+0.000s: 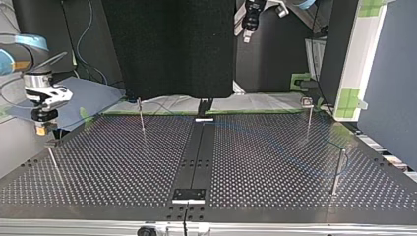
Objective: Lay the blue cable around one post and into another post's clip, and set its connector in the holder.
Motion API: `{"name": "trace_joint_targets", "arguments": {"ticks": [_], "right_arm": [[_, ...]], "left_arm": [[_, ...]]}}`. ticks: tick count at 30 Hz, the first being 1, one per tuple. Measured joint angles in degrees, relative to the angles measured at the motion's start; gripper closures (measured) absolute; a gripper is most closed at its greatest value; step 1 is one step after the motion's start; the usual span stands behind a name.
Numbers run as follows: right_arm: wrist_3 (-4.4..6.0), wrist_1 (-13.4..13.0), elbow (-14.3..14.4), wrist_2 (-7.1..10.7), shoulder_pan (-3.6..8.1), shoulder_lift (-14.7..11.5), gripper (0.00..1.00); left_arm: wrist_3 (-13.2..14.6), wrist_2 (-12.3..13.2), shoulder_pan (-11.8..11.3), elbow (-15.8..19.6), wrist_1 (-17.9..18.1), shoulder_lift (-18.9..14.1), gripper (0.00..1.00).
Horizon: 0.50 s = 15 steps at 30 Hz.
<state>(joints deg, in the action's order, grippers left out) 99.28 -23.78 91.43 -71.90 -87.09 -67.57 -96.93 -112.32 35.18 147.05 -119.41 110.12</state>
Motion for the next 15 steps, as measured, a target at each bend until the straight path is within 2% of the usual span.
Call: {"name": "trace_joint_targets", "arguments": {"ticks": [4,6,15], "right_arm": [[-0.15,0.2,-0.4,0.52,0.04,0.7,1.0],[-0.58,0.7,-0.9,1.03,0.13,1.3,1.0],[-4.13,3.9,-4.7,2.44,0.82,3.2,1.0]], "left_arm": [[0.5,-0.6,0.0,-0.3,-0.8,0.0,0.0],[0.7,-0.7,0.0,-0.5,-1.3,0.0,0.0],[1.6,-1.0,0.0,-1.5,-3.5,0.0,0.0]]}}
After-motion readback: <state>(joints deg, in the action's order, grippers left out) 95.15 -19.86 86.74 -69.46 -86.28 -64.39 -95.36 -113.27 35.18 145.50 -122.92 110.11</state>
